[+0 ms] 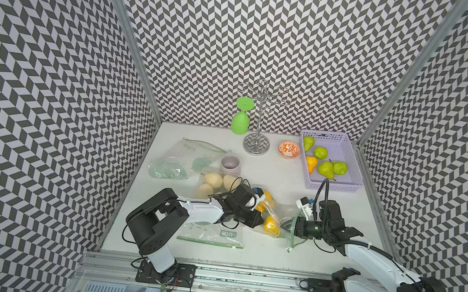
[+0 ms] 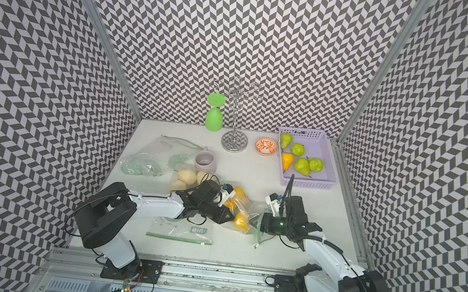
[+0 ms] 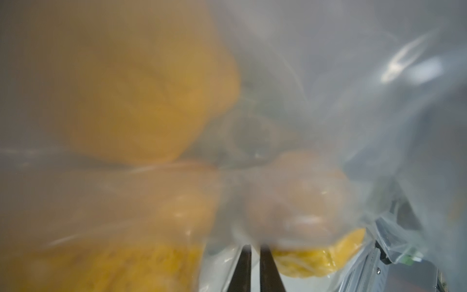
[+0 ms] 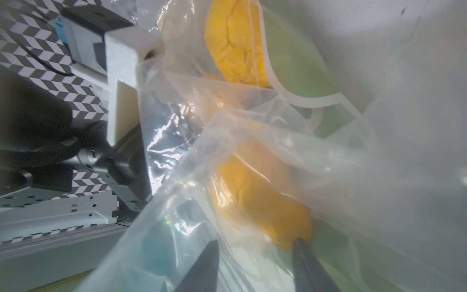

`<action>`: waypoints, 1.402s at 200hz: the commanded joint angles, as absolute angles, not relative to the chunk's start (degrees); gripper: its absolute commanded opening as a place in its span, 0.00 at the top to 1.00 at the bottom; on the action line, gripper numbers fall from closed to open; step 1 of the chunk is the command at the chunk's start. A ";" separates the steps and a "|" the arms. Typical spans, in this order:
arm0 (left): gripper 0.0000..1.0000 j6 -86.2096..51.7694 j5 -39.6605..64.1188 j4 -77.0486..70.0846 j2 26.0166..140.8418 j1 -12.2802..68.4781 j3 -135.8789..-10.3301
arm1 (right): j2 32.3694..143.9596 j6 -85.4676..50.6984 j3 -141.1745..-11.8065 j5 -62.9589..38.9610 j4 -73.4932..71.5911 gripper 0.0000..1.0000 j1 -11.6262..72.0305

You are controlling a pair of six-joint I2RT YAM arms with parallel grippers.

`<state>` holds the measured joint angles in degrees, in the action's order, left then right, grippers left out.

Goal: Open the zip-top bag and take out the pear
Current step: Pick up the pear from the zipper food storage bag.

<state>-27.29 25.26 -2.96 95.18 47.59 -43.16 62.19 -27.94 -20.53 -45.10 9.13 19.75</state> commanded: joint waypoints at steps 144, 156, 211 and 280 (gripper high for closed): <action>0.90 -31.48 36.74 -15.68 101.83 52.99 -41.46 | 71.85 -28.13 -20.37 -41.26 -2.91 0.14 26.92; 0.90 -31.55 37.23 -15.85 101.61 53.02 -41.66 | 71.57 -28.15 -20.60 -41.56 -3.03 0.13 27.03; 0.90 -33.57 39.81 -18.72 101.67 47.63 -39.76 | 69.07 -25.32 -21.81 -41.54 4.09 0.24 27.00; 0.90 -28.55 34.51 -10.67 100.25 35.51 -38.59 | 66.01 -24.25 -26.89 -34.99 12.42 0.29 24.48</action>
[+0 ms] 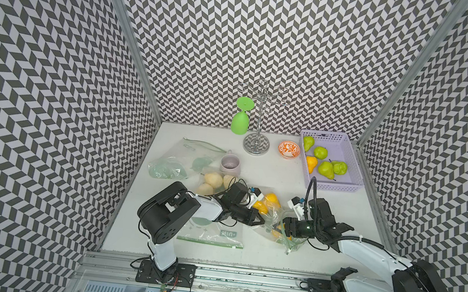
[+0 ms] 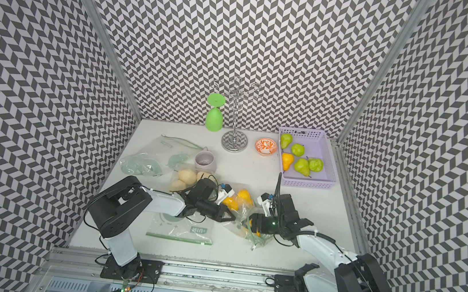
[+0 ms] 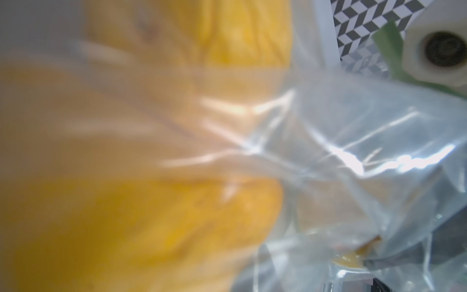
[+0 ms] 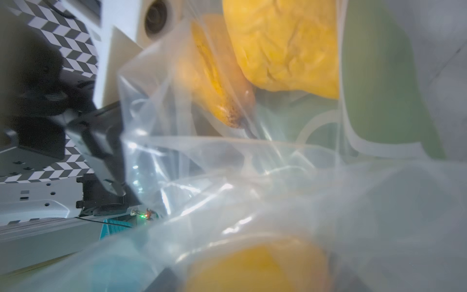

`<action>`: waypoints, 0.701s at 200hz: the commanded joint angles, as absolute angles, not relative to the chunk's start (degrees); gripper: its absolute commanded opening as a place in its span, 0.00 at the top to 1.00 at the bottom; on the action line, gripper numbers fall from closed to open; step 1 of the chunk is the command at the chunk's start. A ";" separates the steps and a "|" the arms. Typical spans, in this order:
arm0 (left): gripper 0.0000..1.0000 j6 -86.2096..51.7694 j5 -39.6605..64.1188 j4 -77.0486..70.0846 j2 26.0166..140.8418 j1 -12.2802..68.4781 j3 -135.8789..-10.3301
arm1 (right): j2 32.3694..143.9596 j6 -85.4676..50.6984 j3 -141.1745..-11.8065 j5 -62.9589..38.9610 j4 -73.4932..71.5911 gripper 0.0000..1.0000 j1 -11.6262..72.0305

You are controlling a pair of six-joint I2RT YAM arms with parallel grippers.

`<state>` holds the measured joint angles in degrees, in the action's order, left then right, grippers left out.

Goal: Open the zip-top bag and take out the pear
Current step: Pick up the pear from the zipper food storage bag.

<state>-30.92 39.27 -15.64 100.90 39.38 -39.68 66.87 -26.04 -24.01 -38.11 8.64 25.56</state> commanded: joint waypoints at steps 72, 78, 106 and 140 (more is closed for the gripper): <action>0.91 -27.66 28.24 -8.53 99.40 33.51 -38.32 | 65.75 -22.85 -27.03 -33.53 14.76 0.19 18.18; 0.91 -27.75 28.25 -8.33 98.87 33.57 -38.47 | 65.53 -23.01 -27.07 -33.45 14.81 0.19 18.08; 0.90 -28.97 29.13 -6.43 92.82 35.55 -40.17 | 64.64 -24.32 -26.81 -33.49 14.50 0.20 17.91; 0.87 -33.18 31.53 -5.31 84.60 40.71 -43.08 | 61.79 -26.34 -25.94 -34.21 14.15 0.22 16.93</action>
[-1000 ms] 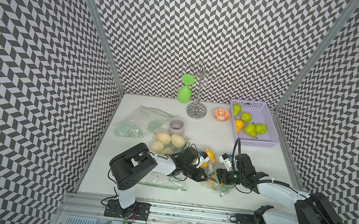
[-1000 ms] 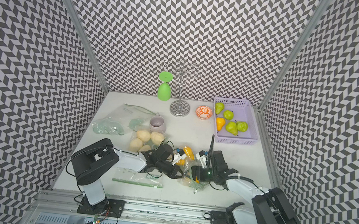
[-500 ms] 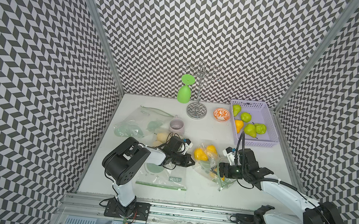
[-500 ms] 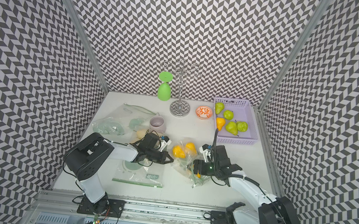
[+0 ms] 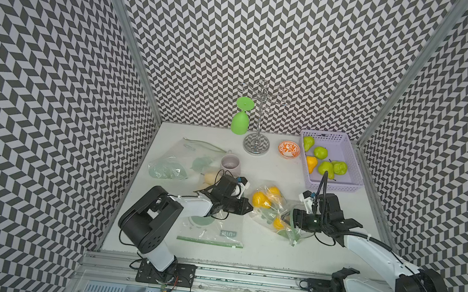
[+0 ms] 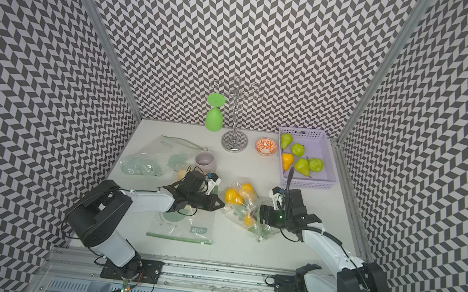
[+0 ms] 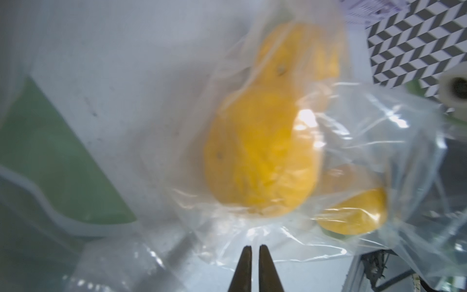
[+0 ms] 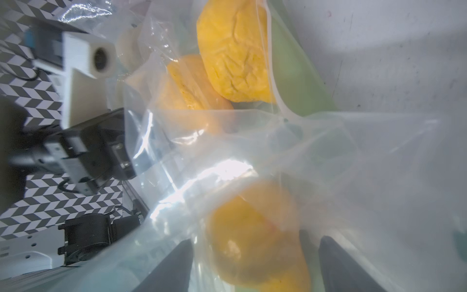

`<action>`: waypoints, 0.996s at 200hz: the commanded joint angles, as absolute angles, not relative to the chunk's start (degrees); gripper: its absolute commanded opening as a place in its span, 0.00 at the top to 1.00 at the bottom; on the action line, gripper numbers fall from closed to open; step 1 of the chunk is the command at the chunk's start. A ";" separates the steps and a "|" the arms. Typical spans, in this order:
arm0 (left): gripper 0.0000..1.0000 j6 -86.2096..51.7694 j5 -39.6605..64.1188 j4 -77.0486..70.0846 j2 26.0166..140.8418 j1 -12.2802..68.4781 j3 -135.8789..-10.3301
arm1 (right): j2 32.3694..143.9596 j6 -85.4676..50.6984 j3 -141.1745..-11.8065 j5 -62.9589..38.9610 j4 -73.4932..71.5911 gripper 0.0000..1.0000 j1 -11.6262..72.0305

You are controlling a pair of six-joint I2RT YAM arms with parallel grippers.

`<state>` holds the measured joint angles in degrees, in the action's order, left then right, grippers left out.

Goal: Open the zip-top bag and take out the pear
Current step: Pick up the pear from the zipper food storage bag.

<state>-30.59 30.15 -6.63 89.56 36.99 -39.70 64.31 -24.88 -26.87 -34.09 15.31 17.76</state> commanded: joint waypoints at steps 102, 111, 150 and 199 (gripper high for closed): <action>0.88 -39.08 27.01 -14.58 99.07 51.71 -47.85 | 57.23 -28.40 -22.81 -34.71 15.66 0.22 15.22; 0.88 -38.77 26.42 -14.88 99.84 51.68 -47.92 | 57.30 -28.50 -22.60 -34.65 15.33 0.21 15.22; 0.89 -37.39 25.57 -16.02 102.60 51.42 -47.99 | 58.35 -28.57 -21.80 -33.91 14.13 0.20 15.15; 0.89 -35.42 25.23 -15.94 107.46 50.99 -49.57 | 58.27 -31.30 -20.19 -32.09 11.09 0.19 13.60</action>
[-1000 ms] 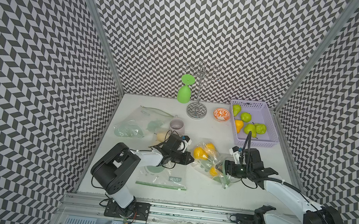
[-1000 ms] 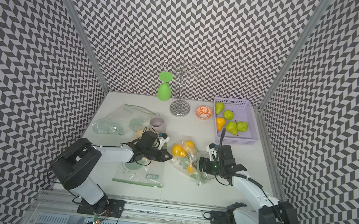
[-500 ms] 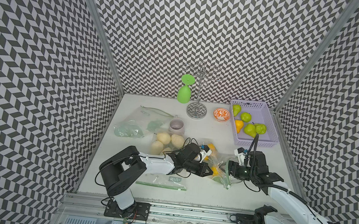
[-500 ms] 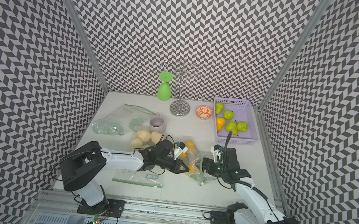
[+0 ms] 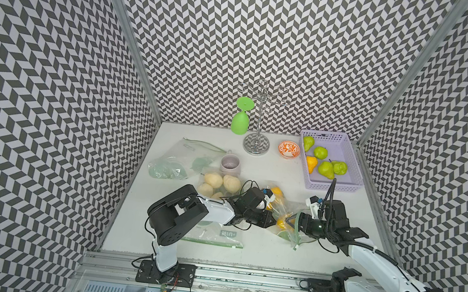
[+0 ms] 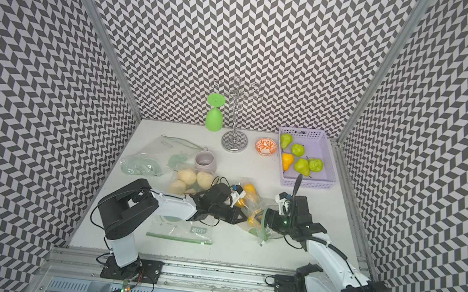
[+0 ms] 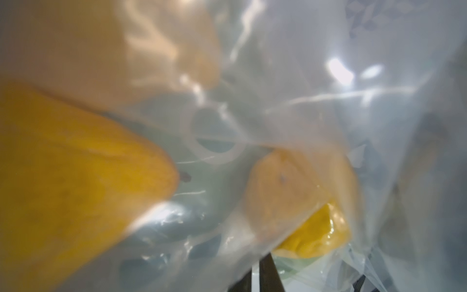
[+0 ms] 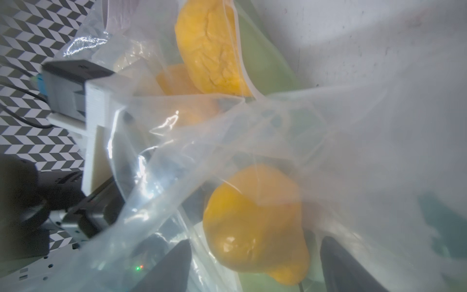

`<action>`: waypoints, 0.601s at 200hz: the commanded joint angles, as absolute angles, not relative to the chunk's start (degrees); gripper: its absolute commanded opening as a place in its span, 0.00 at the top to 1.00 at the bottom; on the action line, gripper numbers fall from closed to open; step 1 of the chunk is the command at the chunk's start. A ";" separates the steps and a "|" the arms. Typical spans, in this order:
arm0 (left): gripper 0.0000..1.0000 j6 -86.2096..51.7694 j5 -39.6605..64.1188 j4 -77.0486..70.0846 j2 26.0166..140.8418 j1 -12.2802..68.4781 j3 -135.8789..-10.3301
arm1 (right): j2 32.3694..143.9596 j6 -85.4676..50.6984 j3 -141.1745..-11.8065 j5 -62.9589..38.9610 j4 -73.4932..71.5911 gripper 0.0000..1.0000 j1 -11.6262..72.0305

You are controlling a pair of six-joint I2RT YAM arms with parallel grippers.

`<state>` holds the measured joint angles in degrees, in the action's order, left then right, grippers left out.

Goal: Open the zip-top bag and take out the pear
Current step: Pick up the pear from the zipper food storage bag.

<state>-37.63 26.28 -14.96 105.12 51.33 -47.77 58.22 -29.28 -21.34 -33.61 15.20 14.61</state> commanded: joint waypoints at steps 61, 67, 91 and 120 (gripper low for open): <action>0.90 -33.36 27.22 -16.55 113.96 51.50 -50.83 | 64.11 -33.05 -18.70 -35.27 2.24 0.18 12.62; 0.90 -33.11 27.63 -16.31 114.33 51.52 -51.17 | 65.21 -33.18 -18.73 -35.53 1.52 0.18 12.65; 0.90 -32.48 28.78 -16.00 115.27 51.64 -51.94 | 67.54 -33.85 -18.83 -35.45 -0.88 0.19 12.64; 0.90 -32.34 29.62 -16.60 115.59 51.68 -51.73 | 68.63 -33.29 -18.75 -37.70 -2.68 0.20 12.96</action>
<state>-33.89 29.32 -19.53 113.14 51.13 -52.10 67.68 -33.12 -19.20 -35.55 2.44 12.93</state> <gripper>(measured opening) 0.099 0.801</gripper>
